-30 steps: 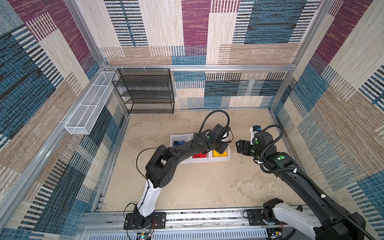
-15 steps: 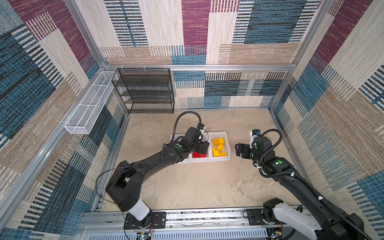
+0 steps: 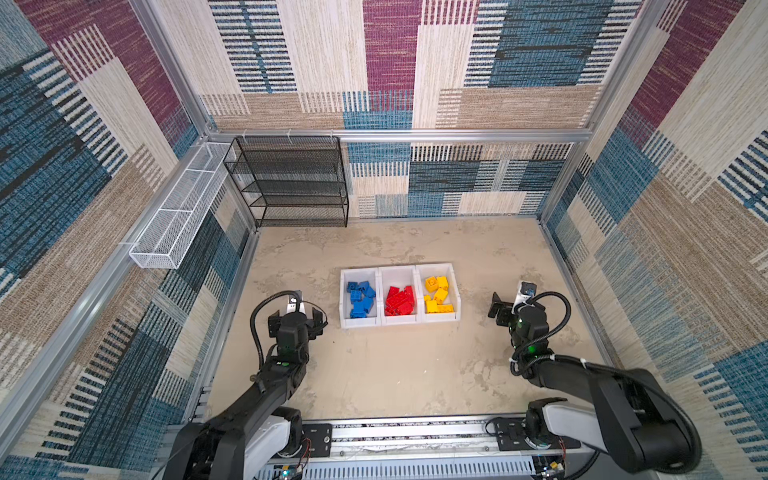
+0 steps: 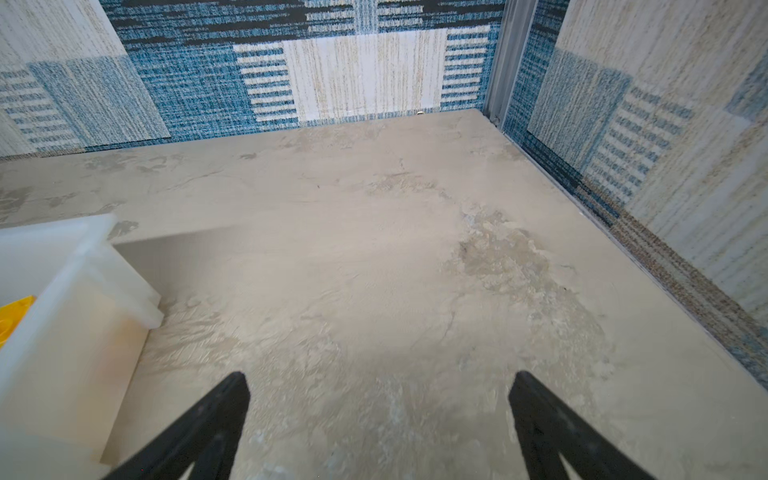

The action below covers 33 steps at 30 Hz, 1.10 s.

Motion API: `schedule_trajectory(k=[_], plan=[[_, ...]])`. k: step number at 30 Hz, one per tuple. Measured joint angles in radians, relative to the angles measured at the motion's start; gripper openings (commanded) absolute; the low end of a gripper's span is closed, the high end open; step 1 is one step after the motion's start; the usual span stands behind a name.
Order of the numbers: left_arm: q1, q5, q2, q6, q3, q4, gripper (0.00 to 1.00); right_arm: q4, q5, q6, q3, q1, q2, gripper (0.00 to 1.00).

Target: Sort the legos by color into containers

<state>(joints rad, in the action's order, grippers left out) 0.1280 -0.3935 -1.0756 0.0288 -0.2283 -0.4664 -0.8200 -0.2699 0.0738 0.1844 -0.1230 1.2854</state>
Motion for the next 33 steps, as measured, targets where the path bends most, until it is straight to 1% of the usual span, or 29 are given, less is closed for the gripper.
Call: schedule_trajectory(k=[3, 5, 7, 8, 9, 10, 12, 15, 19, 33], plan=[[-0.067, 0.077, -0.182, -0.005, -0.056, -0.141, 0.98, -0.121, 0.016, -0.045, 0.065, 0.022, 0.110, 1.00], [-0.112, 0.137, -0.300, -0.022, -0.097, -0.226, 0.99, -0.222, 0.053, -0.056, 0.066, 0.059, 0.178, 1.00], [-0.145, 0.182, -0.411, -0.033, -0.122, -0.310, 0.98, -0.237, 0.061, -0.055, 0.061, 0.095, 0.204, 1.00], [-0.154, 0.214, -0.435, -0.038, -0.139, -0.293, 0.98, -0.274, 0.070, -0.056, 0.048, 0.101, 0.208, 1.00], [-0.158, 0.249, -0.438, -0.038, -0.161, -0.262, 0.99, -0.336, 0.088, -0.057, 0.031, 0.102, 0.227, 1.00], [-0.159, 0.277, -0.448, -0.038, -0.180, -0.276, 0.98, -0.374, 0.104, -0.060, 0.018, 0.103, 0.248, 1.00], [-0.161, 0.322, -0.457, -0.038, -0.212, -0.291, 0.99, -0.378, 0.123, -0.063, 0.013, 0.108, 0.255, 1.00], [-0.163, 0.350, -0.462, -0.037, -0.216, -0.293, 0.98, -0.423, 0.137, -0.063, 0.013, 0.117, 0.256, 1.00], [-0.163, 0.373, -0.462, -0.037, -0.212, -0.290, 0.98, -0.434, 0.148, -0.063, 0.010, 0.118, 0.253, 1.00], [-0.163, 0.378, -0.473, -0.037, -0.223, -0.282, 0.98, -0.455, 0.158, -0.063, 0.009, 0.118, 0.251, 0.99]])
